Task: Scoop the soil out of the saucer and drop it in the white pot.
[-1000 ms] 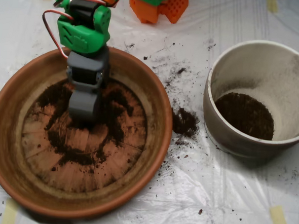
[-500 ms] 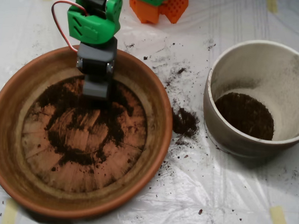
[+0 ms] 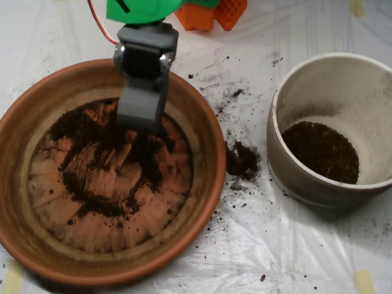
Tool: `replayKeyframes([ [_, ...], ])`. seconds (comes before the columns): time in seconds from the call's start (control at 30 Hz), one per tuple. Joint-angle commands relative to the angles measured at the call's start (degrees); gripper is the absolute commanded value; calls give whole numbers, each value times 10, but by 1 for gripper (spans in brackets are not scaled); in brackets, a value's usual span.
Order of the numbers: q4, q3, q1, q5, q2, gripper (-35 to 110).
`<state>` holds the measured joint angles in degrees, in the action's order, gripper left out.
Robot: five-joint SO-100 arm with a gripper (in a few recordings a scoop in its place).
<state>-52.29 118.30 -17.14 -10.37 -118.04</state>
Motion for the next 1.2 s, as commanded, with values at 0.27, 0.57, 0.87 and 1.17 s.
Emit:
replayKeyframes([
  [0.27,-121,-285,155,-8,-40,-1],
  [0.57,-237,-490,338,-44,120,-1],
  [0.87,-258,-482,471,-36,178,14],
  [1.17,-279,-489,439,-28,167,38],
])
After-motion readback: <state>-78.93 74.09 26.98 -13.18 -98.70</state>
